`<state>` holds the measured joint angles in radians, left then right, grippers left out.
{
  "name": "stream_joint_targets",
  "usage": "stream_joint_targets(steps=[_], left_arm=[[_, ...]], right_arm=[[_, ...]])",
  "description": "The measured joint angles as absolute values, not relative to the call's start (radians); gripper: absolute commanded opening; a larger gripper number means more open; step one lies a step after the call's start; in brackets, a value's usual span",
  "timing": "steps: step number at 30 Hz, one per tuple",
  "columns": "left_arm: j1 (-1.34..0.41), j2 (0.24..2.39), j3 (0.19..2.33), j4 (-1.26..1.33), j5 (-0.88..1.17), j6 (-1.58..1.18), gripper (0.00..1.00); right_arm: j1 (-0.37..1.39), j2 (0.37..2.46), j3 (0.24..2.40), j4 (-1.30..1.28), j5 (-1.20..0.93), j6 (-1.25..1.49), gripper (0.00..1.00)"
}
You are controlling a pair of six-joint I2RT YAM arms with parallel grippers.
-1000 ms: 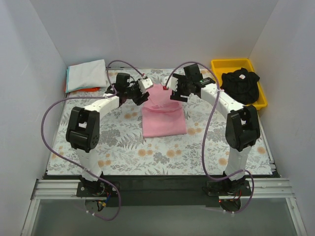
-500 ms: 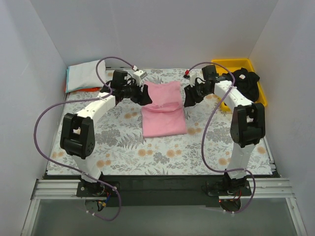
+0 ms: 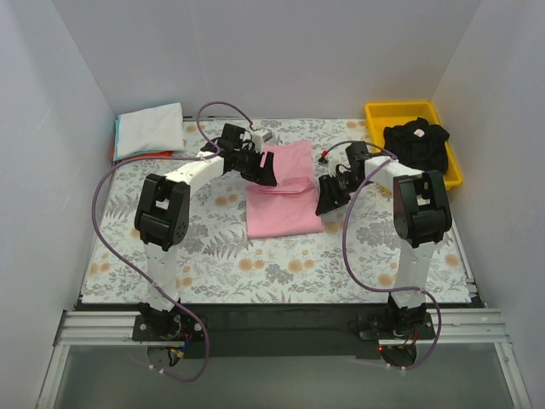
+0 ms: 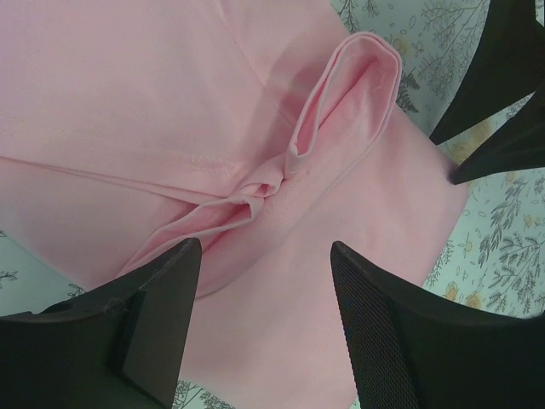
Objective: Fold and stack the t-shirts
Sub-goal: Fold the tshirt
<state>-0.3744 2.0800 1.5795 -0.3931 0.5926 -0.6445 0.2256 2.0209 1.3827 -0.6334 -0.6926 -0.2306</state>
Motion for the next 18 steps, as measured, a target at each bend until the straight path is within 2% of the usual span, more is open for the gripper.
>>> stream_joint_targets(steps=[9, 12, 16, 18], left_arm=[[-0.384, 2.084, 1.577, -0.411, 0.582, -0.645, 0.62], [-0.385, 2.075, 1.559, -0.41, 0.582, -0.644, 0.61], [-0.388, 2.064, 1.522, -0.411, 0.578, -0.644, 0.6], [-0.391, 2.061, 1.511, -0.411, 0.576, -0.645, 0.6]], right_arm=[[0.226, 1.996, 1.293, -0.619, -0.73, -0.213, 0.45], [0.226, 1.969, 1.269, -0.62, -0.748, -0.205, 0.41], [0.226, 1.943, 1.26, -0.619, -0.768, -0.191, 0.3], [0.226, 1.939, 1.26, -0.619, -0.774, -0.186, 0.29]])
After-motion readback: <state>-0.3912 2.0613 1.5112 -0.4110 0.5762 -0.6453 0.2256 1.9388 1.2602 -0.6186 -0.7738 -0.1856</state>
